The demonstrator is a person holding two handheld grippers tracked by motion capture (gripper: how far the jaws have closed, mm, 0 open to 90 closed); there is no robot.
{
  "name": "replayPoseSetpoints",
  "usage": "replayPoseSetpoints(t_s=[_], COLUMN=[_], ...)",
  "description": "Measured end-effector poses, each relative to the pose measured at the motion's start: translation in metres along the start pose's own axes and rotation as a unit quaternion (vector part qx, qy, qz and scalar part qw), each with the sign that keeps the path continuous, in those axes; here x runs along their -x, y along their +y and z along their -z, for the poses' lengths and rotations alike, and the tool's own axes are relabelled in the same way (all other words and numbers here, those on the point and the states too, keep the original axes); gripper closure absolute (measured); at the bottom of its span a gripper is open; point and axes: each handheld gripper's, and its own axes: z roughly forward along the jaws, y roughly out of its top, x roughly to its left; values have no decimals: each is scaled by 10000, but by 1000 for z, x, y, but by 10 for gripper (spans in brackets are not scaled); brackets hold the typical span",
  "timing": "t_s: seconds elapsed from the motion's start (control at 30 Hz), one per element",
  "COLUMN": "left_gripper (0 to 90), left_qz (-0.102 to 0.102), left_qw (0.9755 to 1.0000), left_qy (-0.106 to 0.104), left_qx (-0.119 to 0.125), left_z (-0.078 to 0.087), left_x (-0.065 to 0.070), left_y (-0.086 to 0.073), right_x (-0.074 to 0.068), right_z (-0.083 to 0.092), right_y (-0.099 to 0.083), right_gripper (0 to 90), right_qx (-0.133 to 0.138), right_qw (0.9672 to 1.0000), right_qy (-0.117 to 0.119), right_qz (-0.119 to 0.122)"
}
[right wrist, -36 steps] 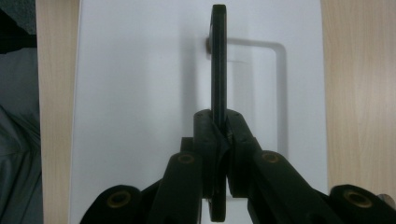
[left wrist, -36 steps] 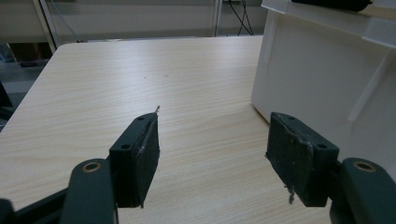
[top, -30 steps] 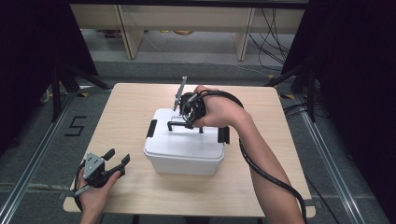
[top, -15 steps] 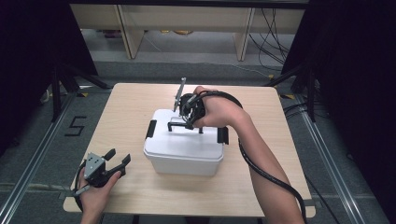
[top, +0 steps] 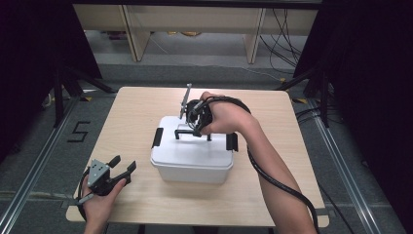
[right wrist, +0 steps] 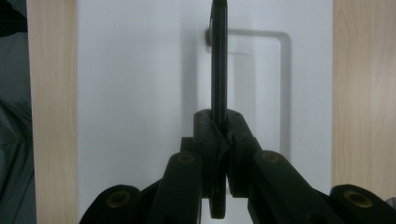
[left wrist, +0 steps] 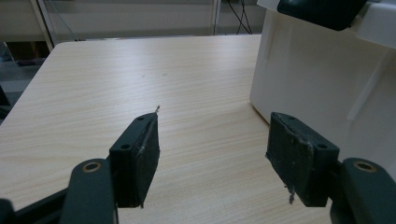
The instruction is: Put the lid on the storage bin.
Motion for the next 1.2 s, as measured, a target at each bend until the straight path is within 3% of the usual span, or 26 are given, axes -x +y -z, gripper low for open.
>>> replayPoseSetpoints(t_s=[0.2,0.27,0.33,0.43,0.47,0.6,0.7,0.87,1.1,1.2], left_gripper=[339,339,339,339,339,342,350,369,375,375], left_qz=[-22,-13,-11,-15,-12,12,10,-14,12,-1], left_qw=[10000,10000,10000,10000,10000,10000,9999,10000,10000,10000], left_qy=[-8,-34,-37,-5,-9,13,-23,-42,-36,-45], left_qx=[7,44,61,20,57,86,144,80,82,80], left_z=[0,-1,-1,0,0,1,1,2,1,1], left_x=[1,0,1,1,0,0,0,1,0,2], left_y=[0,0,0,1,0,2,3,3,2,2], right_x=[-1,-3,-2,-2,-4,-3,-2,-2,-2,-2], right_z=[-2,-1,-2,-1,0,4,5,0,-1,-2], right_y=[1,2,2,2,1,1,3,6,7,7], right_gripper=[852,853,852,849,844,760,736,824,846,848], right_qx=[-5,-62,-64,-52,-63,272,401,478,462,466], right_qw=[9999,10000,9998,9998,9999,9994,9985,9984,9984,9986], right_qy=[-38,-37,-80,-81,-111,-230,-347,-249,-122,-132], right_qz=[157,20,197,185,73,19,112,155,290,233])
